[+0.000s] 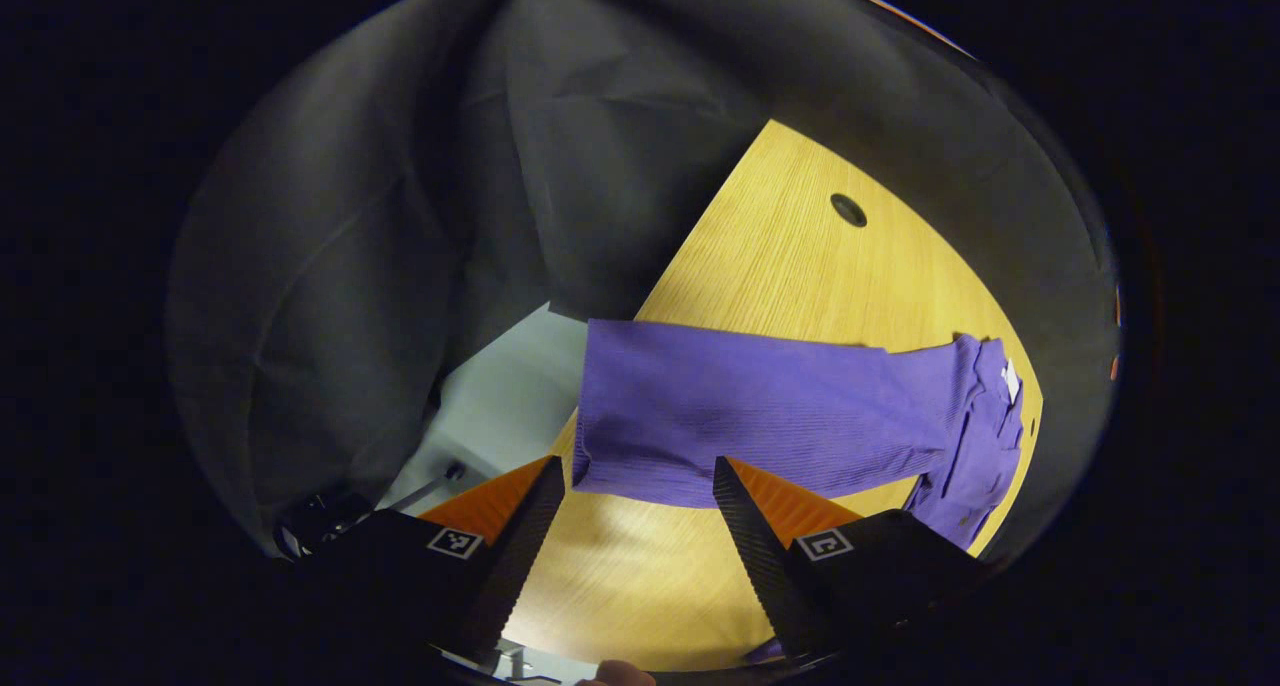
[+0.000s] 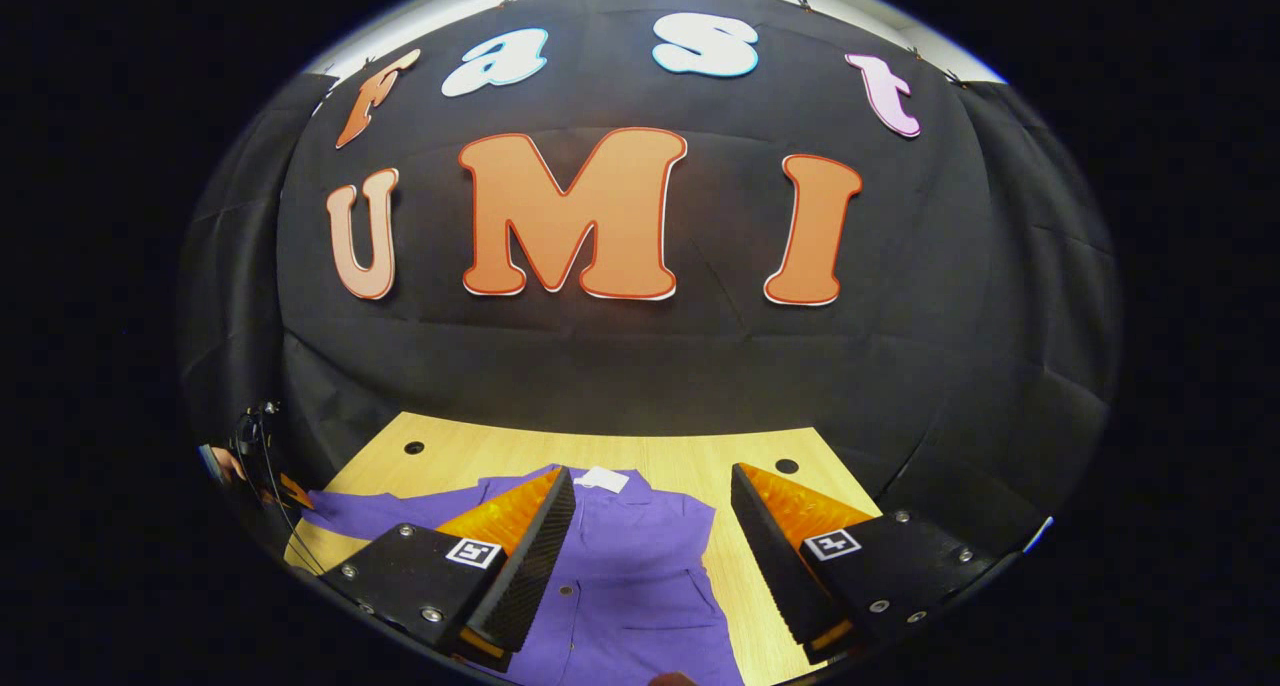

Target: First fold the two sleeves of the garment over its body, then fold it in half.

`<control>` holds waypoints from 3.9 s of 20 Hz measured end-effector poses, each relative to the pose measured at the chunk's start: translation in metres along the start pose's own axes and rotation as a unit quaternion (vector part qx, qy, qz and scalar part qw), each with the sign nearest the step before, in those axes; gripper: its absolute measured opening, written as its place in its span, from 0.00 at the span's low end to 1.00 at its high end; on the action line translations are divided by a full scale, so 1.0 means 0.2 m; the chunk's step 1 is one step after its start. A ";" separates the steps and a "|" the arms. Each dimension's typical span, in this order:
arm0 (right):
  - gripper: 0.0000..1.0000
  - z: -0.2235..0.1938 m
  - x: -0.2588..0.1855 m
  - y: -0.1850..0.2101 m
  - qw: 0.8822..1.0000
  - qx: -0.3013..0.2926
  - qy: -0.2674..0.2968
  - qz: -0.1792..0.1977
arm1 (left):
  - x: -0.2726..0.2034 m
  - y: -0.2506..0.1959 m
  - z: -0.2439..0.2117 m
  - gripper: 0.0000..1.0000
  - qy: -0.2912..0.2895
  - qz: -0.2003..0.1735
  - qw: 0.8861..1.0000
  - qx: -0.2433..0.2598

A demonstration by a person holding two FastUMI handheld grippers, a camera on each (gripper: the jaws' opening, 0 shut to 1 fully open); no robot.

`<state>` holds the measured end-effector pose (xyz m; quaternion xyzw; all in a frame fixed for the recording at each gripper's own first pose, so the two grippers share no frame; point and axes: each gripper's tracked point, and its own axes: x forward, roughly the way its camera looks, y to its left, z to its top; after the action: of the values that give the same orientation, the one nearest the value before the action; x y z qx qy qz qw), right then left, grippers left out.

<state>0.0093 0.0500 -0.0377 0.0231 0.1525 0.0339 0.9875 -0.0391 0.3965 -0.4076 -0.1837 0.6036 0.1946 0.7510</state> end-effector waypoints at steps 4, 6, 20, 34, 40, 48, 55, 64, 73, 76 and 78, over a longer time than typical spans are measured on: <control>0.94 -0.10 -0.07 0.00 1.000 -0.002 0.026 -0.012 | 0.12 0.01 0.01 0.97 0.026 0.001 1.000 0.018; 0.94 -0.12 -0.09 -0.01 0.999 -0.006 0.035 -0.016 | 0.16 0.02 -0.02 0.97 0.042 0.001 0.999 0.012; 0.94 -0.15 -0.14 -0.24 0.999 0.018 0.029 -0.012 | 0.18 0.01 -0.02 0.10 0.055 0.031 0.998 0.013; 0.94 -0.16 -0.12 -0.38 0.999 0.048 0.008 0.000 | -0.60 -0.86 0.18 0.10 -0.069 -0.083 0.982 0.157; 0.94 -0.22 -0.16 -0.50 0.998 0.053 0.012 -0.012 | -0.77 -1.41 0.10 0.10 -0.074 -0.132 0.960 0.236; 0.94 -0.32 -0.27 -0.65 0.995 0.098 0.015 -0.025 | -0.91 -2.22 -0.09 0.10 -0.073 -0.167 0.918 0.353; 0.94 -0.45 -0.41 -0.83 0.989 0.139 0.021 -0.054 | -0.87 -2.84 -0.32 0.10 -0.054 -0.193 0.896 0.397; 0.94 -0.60 -0.47 -1.05 0.977 0.195 0.032 -0.085 | -0.72 -3.36 -0.62 0.10 -0.031 -0.207 0.878 0.430; 0.94 -0.65 -0.46 -1.05 0.980 0.177 0.051 -0.069 | -0.76 -3.54 -0.81 0.31 -0.066 -0.258 0.860 0.436; 0.94 -0.65 -0.45 -1.03 0.983 0.167 0.053 -0.054 | -0.87 -3.47 -0.79 0.32 -0.094 -0.267 0.854 0.437; 0.94 -0.64 -0.44 -1.02 0.985 0.160 0.051 -0.042 | -0.98 -3.39 -0.76 0.56 -0.130 -0.275 0.847 0.437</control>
<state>-0.1010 -0.1548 -0.1444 0.1731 0.2064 -0.0318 0.9625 0.1440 -0.2769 -0.2190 0.0320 0.4480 -0.2817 0.8479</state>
